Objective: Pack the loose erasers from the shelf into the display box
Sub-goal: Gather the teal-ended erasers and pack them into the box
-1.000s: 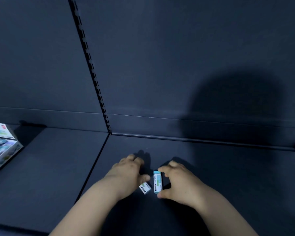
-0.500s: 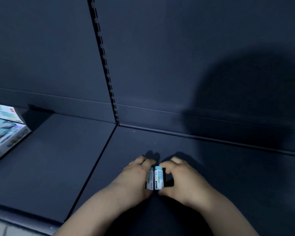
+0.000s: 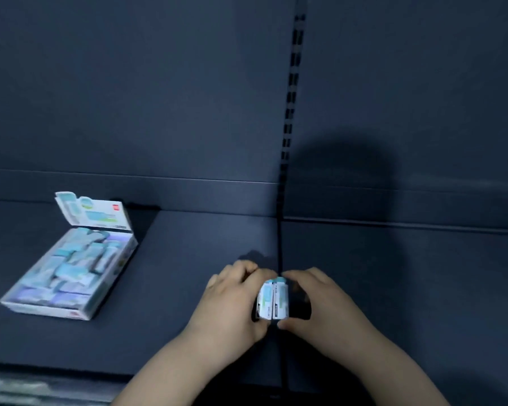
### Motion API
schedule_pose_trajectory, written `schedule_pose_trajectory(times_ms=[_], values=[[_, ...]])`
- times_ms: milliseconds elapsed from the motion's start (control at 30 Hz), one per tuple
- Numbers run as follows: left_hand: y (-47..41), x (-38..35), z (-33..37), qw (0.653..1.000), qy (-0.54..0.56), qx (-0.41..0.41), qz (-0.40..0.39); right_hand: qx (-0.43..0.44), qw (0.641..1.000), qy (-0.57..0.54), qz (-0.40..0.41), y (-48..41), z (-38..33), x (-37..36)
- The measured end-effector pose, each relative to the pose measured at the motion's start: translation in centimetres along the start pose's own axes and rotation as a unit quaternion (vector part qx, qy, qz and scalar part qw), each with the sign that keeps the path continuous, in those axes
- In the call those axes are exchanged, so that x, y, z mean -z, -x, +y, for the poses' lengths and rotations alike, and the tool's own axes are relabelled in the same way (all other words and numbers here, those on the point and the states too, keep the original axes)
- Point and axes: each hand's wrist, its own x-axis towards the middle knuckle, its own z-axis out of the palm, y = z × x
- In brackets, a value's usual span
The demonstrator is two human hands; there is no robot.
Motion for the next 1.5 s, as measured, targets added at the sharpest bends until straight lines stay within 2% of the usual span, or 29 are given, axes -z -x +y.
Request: schedule_pose_trajectory(times_ms=[200,400,500,567,733,933,1033,1133,1233,1333,1400,1500], values=[[4.8,7.0,-7.7,0.999,-0.040,0.000,0.004,0.006,1.000,-0.003,0.022,-0.7,-9.2,-6.5],[7.1,10.1,-10.1,0.998,-0.045,-0.040,-0.012,-0.007,0.999,-0.009,0.035,-0.6,-13.7,-8.3],[7.9,10.7,-10.9,0.999,-0.040,-0.001,-0.026,-0.006,1.000,-0.012,0.026,-0.9,-14.4,-8.9],[8.4,10.4,-11.7,0.999,-0.041,0.005,-0.005,-0.001,1.000,-0.006,0.016,-1.4,-14.6,-9.3],[8.7,11.0,-13.7,0.994,-0.105,0.030,0.022,0.019,0.999,-0.042,0.006,-3.5,-14.3,-10.7],[9.4,14.2,-16.7,0.975,-0.161,0.150,0.035,0.032,0.997,-0.070,-0.024,-6.1,-15.3,-11.6],[9.3,15.2,-18.5,0.959,-0.195,0.204,0.010,0.043,0.996,-0.074,-0.026,-7.1,-16.5,-12.0],[9.1,15.3,-19.8,0.962,-0.201,0.185,-0.026,0.040,0.996,-0.065,-0.044,-7.8,-18.1,-13.1],[8.7,15.3,-21.7,0.973,-0.191,0.125,-0.035,0.033,0.997,-0.055,-0.037,-8.5,-20.0,-14.3],[8.4,16.5,-22.5,0.985,-0.132,0.089,-0.069,0.007,1.000,-0.020,-0.017,-9.0,-21.2,-15.3],[8.4,16.9,-23.1,0.987,-0.119,0.080,-0.070,-0.011,1.000,-0.007,-0.011,-8.9,-21.5,-15.8],[8.6,17.3,-25.2,0.995,-0.089,0.012,-0.045,-0.063,0.998,0.005,0.016,-9.0,-22.9,-16.7]])
